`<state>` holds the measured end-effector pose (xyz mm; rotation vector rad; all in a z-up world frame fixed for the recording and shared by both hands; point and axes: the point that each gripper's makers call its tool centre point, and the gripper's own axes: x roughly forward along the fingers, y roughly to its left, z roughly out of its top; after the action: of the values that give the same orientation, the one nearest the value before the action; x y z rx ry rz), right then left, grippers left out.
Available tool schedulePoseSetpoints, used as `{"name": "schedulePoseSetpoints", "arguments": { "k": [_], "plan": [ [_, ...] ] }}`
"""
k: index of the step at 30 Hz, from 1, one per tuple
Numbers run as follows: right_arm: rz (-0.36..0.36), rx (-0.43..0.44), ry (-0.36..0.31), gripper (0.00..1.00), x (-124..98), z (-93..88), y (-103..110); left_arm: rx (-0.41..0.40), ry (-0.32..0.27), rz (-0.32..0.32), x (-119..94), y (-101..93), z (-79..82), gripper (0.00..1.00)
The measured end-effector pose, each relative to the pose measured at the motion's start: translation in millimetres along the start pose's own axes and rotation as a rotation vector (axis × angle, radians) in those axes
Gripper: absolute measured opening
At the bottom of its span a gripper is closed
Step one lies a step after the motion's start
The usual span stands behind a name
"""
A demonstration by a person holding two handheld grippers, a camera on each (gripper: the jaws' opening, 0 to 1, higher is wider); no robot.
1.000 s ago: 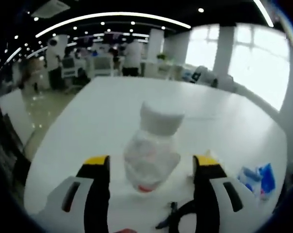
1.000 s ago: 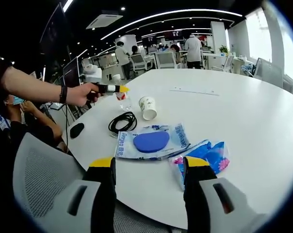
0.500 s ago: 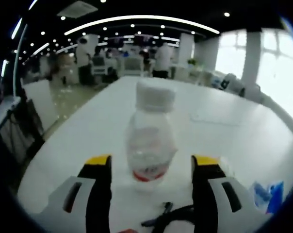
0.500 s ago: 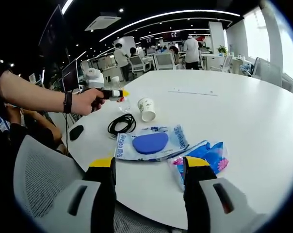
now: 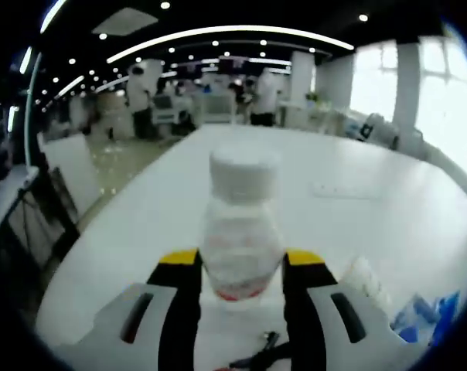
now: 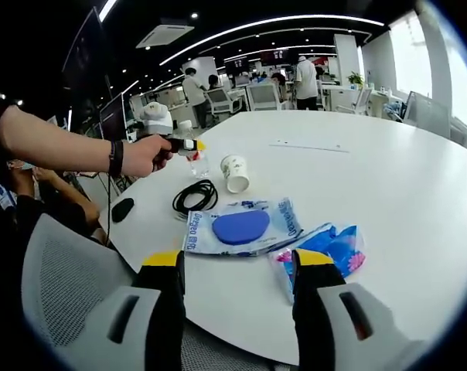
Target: Arrange the tabletop items into an orderly group along one side of the table until the central work area is clear of visible clutter.
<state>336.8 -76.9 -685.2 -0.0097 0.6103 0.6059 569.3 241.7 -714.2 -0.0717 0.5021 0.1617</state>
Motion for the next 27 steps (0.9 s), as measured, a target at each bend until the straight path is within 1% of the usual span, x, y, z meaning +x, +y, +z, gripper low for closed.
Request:
{"name": "schedulePoseSetpoints", "arguments": {
  "k": [2,3,5,6,7,10,11,13,14,18,26,27],
  "plan": [
    [0.000,0.001,0.000,0.55,0,-0.1,0,0.019,-0.002,-0.036,0,-0.1,0.1,0.36],
    [0.000,0.002,0.000,0.55,0,0.0,0,0.047,-0.005,-0.071,1,-0.4,0.5,0.36],
    [0.000,0.001,-0.001,0.55,0,0.0,0,0.070,-0.006,-0.119,3,-0.8,1.1,0.36],
    [0.001,0.001,0.000,0.55,0,-0.2,0,0.096,-0.001,-0.150,3,0.3,1.2,0.36],
    [0.001,0.000,0.002,0.55,0,-0.4,0,0.112,0.002,-0.164,4,1.7,1.5,0.36],
    [0.005,-0.003,0.006,0.55,0,-0.9,1,0.161,0.008,-0.242,7,2.1,2.5,0.36],
    [0.005,-0.004,0.007,0.55,0,-0.9,1,0.163,0.009,-0.260,7,2.1,3.0,0.36],
    [0.006,-0.005,0.009,0.55,1,-1.0,2,0.183,0.020,-0.264,9,6.2,3.9,0.36],
    [0.006,-0.004,0.009,0.54,1,-1.1,2,0.180,0.022,-0.267,9,7.3,4.4,0.36],
    [0.007,-0.006,0.013,0.54,1,-1.4,2,0.184,0.024,-0.288,10,6.2,4.3,0.36],
    [0.006,-0.008,0.015,0.54,1,-1.4,2,0.164,0.023,-0.269,10,5.6,3.7,0.37],
    [0.007,-0.008,0.015,0.54,1,-1.4,2,0.176,0.034,-0.270,10,5.1,2.0,0.39]
  ]
}}
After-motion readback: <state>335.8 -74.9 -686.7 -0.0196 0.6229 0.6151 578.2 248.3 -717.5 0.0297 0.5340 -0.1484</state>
